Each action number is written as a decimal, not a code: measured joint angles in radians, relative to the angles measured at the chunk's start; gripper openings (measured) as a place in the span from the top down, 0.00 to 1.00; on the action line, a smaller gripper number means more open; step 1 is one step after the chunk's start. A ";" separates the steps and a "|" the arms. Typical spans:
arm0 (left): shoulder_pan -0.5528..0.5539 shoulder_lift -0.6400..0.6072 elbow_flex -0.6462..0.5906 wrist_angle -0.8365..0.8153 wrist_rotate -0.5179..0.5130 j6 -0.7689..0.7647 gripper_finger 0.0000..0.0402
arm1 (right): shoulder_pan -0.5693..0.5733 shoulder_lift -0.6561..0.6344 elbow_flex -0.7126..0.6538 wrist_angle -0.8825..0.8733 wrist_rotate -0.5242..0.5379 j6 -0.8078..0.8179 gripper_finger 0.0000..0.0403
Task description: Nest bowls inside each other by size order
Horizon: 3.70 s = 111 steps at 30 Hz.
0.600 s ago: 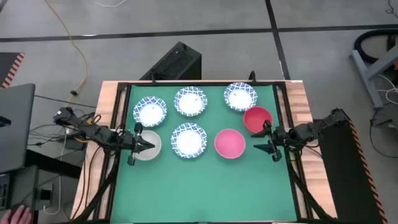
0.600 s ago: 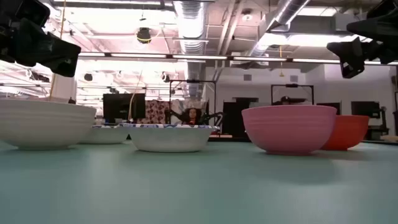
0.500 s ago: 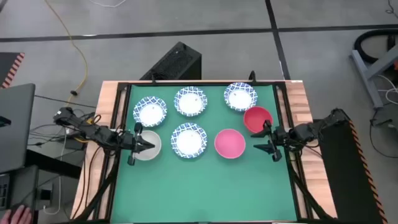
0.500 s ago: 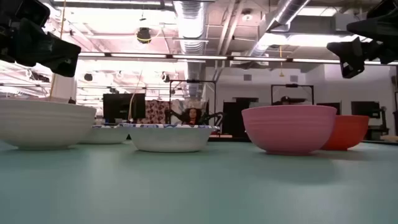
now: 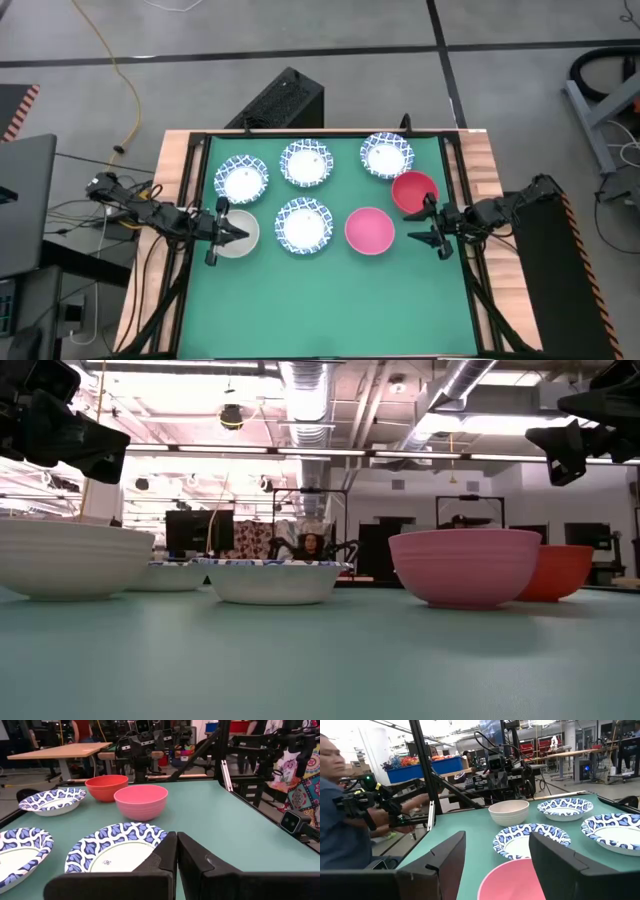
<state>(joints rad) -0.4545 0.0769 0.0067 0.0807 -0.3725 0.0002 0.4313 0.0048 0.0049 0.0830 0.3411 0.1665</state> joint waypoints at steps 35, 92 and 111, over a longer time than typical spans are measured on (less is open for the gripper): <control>0.000 0.000 0.000 0.031 -0.018 0.278 1.00 | 0.000 0.000 0.000 0.022 0.000 0.002 0.41; 0.001 0.002 0.195 0.155 -0.620 0.250 0.94 | -0.316 0.790 0.915 -0.385 0.368 -0.269 0.41; 0.058 0.187 0.499 -0.238 -0.609 -0.003 0.75 | -0.559 1.178 1.146 -0.500 0.341 0.082 0.41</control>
<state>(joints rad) -0.3968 0.2639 0.5060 -0.1576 -0.9814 -0.0026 -0.1277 1.1825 1.1510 -0.4175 0.6826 0.2487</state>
